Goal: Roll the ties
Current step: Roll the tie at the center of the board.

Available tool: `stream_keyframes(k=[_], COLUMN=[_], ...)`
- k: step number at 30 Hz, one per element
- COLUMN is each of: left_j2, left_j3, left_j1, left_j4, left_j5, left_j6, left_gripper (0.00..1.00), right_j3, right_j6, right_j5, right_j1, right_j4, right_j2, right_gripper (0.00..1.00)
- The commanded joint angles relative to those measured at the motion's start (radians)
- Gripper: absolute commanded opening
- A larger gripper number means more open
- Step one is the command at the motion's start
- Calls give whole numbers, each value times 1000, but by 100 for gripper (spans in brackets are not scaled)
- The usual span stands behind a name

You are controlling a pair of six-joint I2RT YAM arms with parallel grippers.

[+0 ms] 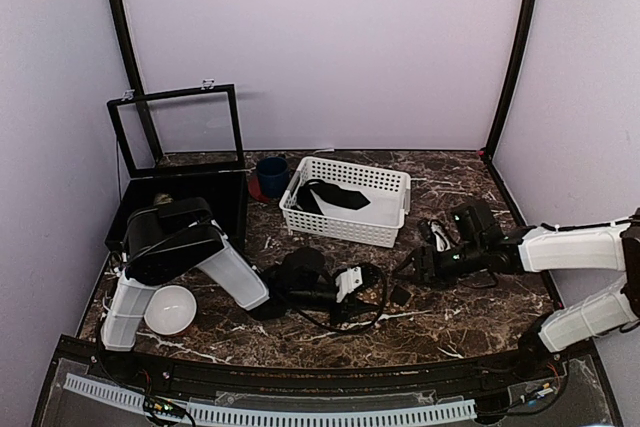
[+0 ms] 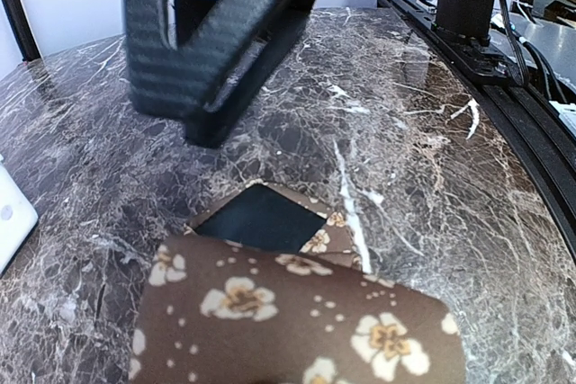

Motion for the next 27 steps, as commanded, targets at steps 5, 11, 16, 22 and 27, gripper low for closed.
stream_keyframes(k=[5, 11, 16, 22, 27], left_j2=[15, 13, 13, 13, 13], left_j3=[-38, -39, -35, -36, -34], left_j1=[-5, -5, -5, -3, -3], left_j4=[-193, -197, -206, -214, -215], left_j5=[-32, -39, -39, -38, -39], left_j6=[-19, -12, -8, -5, -6], left_gripper=[24, 24, 24, 24, 24], right_j3=[-25, -102, -138, -124, -65], right_j6=[24, 155, 246, 255, 198], right_j5=[17, -167, -238, -235, -180], right_j1=[-14, -10, 10, 55, 95], right_j4=[-35, 260, 451, 492, 383], right_j2=[103, 156, 136, 113, 145], right_gripper=[75, 83, 85, 85, 85])
